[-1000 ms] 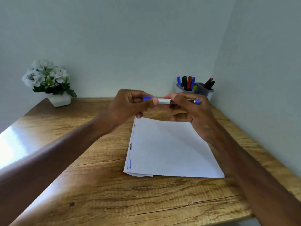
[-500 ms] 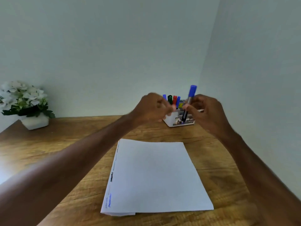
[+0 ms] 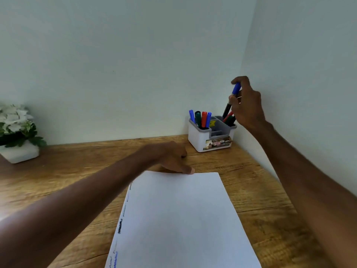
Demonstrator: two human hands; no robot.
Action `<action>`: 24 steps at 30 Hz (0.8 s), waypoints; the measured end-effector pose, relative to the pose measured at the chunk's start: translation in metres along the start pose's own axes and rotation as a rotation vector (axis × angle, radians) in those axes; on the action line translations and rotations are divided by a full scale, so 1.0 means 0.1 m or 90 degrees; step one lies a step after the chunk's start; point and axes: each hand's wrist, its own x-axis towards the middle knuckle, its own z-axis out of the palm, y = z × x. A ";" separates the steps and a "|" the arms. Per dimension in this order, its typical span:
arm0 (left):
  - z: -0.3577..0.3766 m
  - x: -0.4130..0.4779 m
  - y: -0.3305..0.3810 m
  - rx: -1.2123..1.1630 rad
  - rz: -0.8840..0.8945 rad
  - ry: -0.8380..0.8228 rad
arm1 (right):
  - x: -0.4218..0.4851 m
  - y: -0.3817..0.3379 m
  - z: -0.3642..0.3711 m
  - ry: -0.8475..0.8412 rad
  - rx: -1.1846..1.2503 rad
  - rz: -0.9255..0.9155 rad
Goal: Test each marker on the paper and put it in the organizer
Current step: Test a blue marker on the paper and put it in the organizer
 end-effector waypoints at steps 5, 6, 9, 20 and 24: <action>-0.02 0.01 0.02 0.023 -0.001 -0.015 | -0.05 0.13 0.16 -0.071 -0.028 0.016; -0.03 0.01 0.03 0.023 -0.001 -0.016 | -0.07 0.15 0.18 -0.089 -0.042 0.022; -0.03 0.00 0.03 0.019 0.001 -0.011 | -0.10 0.18 0.20 -0.137 -0.095 0.030; -0.01 -0.02 0.02 0.011 -0.006 -0.017 | -0.15 0.14 0.15 -0.247 -0.145 0.049; 0.00 -0.02 0.01 -0.003 -0.003 -0.010 | -0.25 0.04 0.11 -0.126 -0.151 0.000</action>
